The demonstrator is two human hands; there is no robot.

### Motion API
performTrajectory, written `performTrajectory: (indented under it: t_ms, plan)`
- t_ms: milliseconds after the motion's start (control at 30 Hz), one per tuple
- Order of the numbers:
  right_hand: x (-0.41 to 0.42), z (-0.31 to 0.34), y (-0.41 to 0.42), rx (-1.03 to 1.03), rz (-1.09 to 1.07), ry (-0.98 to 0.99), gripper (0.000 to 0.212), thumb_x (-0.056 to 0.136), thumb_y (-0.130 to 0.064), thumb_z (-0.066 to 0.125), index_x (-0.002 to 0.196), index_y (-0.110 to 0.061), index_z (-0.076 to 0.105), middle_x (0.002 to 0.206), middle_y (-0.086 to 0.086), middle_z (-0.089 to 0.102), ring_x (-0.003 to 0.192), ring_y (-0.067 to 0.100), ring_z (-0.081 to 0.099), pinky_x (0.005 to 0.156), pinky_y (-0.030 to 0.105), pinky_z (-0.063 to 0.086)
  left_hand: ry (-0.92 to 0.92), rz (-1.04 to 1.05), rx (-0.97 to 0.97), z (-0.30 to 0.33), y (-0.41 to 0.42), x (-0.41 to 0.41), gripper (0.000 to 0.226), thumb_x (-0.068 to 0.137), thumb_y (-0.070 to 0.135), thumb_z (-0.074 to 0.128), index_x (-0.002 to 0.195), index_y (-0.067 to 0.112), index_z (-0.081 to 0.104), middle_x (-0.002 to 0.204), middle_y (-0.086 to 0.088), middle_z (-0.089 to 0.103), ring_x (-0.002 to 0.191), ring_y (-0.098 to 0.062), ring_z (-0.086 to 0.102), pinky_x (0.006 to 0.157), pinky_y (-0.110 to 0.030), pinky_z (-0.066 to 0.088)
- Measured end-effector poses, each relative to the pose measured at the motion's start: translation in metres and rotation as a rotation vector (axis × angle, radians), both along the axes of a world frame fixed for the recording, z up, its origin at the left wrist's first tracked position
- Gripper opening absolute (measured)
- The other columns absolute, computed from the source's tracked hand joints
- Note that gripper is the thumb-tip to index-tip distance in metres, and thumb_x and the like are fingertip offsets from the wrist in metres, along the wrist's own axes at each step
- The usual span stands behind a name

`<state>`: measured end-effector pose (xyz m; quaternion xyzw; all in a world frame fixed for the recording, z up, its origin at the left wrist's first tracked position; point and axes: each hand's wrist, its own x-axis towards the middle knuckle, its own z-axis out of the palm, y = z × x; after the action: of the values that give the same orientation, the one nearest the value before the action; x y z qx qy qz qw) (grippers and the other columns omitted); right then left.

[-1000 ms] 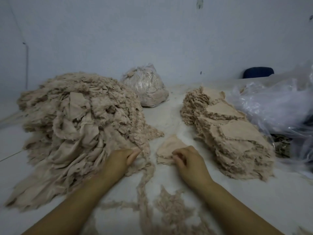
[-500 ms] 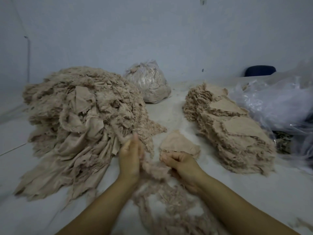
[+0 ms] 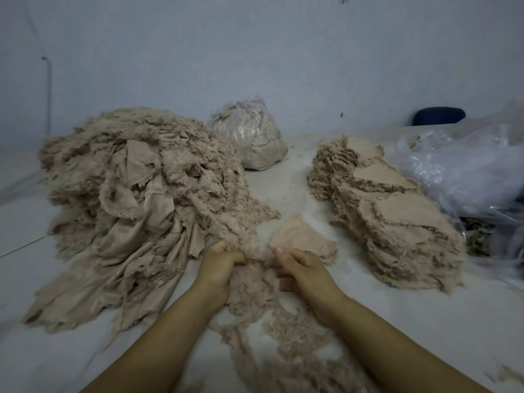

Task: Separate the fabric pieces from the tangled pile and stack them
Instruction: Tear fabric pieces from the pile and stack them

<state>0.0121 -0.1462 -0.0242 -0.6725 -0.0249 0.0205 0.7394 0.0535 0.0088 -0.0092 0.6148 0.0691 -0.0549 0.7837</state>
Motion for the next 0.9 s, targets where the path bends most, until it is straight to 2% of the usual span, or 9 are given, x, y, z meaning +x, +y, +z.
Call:
performTrajectory:
  t_ms: [100, 167, 267, 400, 467, 567, 700, 867, 900]
  plan:
    - [-0.002, 0.004, 0.004, 0.022, 0.09, -0.004, 0.033, 0.083, -0.041, 0.068, 0.096, -0.011, 0.071, 0.09, 0.007, 0.073, 0.084, 0.02, 0.07, 0.073, 0.031, 0.056, -0.107, -0.164, -0.023, 0.001, -0.014, -0.013, 0.029, 0.076, -0.02, 0.049, 0.079, -0.001, 0.071, 0.082, -0.021, 0.072, 0.071, -0.032, 0.071, 0.056, -0.03, 0.055]
    - [-0.002, 0.005, 0.004, 0.018, 0.014, -0.016, 0.036, 0.074, -0.039, 0.075, 0.083, -0.006, 0.065, 0.079, 0.019, 0.066, 0.07, 0.027, 0.062, 0.062, 0.033, 0.053, -0.152, -0.171, 0.037, -0.001, -0.02, -0.018, 0.028, 0.077, -0.018, 0.05, 0.078, 0.0, 0.071, 0.078, -0.018, 0.072, 0.07, -0.028, 0.07, 0.056, -0.028, 0.055]
    - [0.001, 0.004, -0.001, 0.07, -0.132, -0.061, 0.025, 0.086, -0.023, 0.068, 0.07, -0.011, 0.054, 0.067, 0.017, 0.047, 0.061, 0.027, 0.043, 0.055, 0.033, 0.039, -0.13, -0.093, 0.011, 0.0, -0.018, -0.016, 0.022, 0.082, -0.013, 0.045, 0.084, -0.003, 0.064, 0.072, -0.012, 0.07, 0.064, -0.021, 0.067, 0.055, -0.028, 0.054]
    - [0.002, 0.006, -0.006, 0.045, -0.155, -0.082, 0.025, 0.093, -0.017, 0.06, 0.073, -0.008, 0.048, 0.067, 0.015, 0.044, 0.066, 0.027, 0.04, 0.064, 0.038, 0.036, 0.007, -0.197, -0.33, 0.005, -0.013, -0.013, 0.025, 0.088, 0.013, 0.054, 0.101, -0.006, 0.062, 0.099, -0.022, 0.069, 0.087, -0.031, 0.069, 0.074, -0.037, 0.058]
    - [0.002, 0.005, -0.006, 0.072, -0.139, -0.056, 0.031, 0.092, -0.014, 0.06, 0.066, -0.014, 0.043, 0.061, 0.01, 0.041, 0.059, 0.023, 0.037, 0.058, 0.034, 0.033, 0.026, -0.255, -0.317, 0.005, -0.013, -0.012, 0.037, 0.087, 0.026, 0.057, 0.11, -0.003, 0.063, 0.109, -0.024, 0.067, 0.098, -0.034, 0.067, 0.082, -0.041, 0.057]
    - [0.006, 0.008, -0.01, 0.139, -0.242, -0.04, 0.039, 0.091, -0.004, 0.057, 0.059, -0.017, 0.038, 0.055, 0.003, 0.036, 0.052, 0.017, 0.033, 0.049, 0.028, 0.031, 0.05, -0.105, -0.242, 0.002, -0.01, -0.004, 0.037, 0.09, 0.026, 0.059, 0.119, 0.003, 0.059, 0.11, -0.021, 0.068, 0.098, -0.035, 0.067, 0.086, -0.048, 0.054]
    - [0.009, 0.013, -0.032, 0.242, -0.393, -0.021, 0.04, 0.089, 0.002, 0.051, 0.058, -0.018, 0.036, 0.056, 0.003, 0.036, 0.052, 0.018, 0.033, 0.052, 0.032, 0.029, 0.092, 0.082, -0.375, 0.002, 0.014, 0.016, 0.035, 0.094, 0.024, 0.054, 0.124, 0.006, 0.058, 0.106, -0.02, 0.068, 0.095, -0.034, 0.066, 0.082, -0.044, 0.053]
    - [0.004, 0.016, -0.028, 0.396, -0.151, 0.008, 0.013, 0.08, -0.01, 0.067, 0.085, -0.008, 0.056, 0.076, 0.011, 0.064, 0.065, 0.019, 0.063, 0.053, 0.03, 0.054, 0.021, -0.256, -0.011, -0.003, 0.008, 0.002, 0.058, 0.07, 0.044, 0.075, 0.117, 0.013, 0.064, 0.102, -0.012, 0.072, 0.1, -0.03, 0.066, 0.089, -0.038, 0.051]
    - [0.004, 0.015, -0.023, 0.416, -0.081, 0.032, 0.024, 0.076, -0.013, 0.069, 0.095, -0.004, 0.057, 0.082, 0.013, 0.067, 0.07, 0.02, 0.065, 0.057, 0.03, 0.057, -0.024, -0.36, -0.004, -0.005, 0.002, -0.003, 0.055, 0.067, 0.038, 0.079, 0.114, 0.012, 0.066, 0.106, -0.013, 0.071, 0.102, -0.031, 0.066, 0.086, -0.036, 0.053]
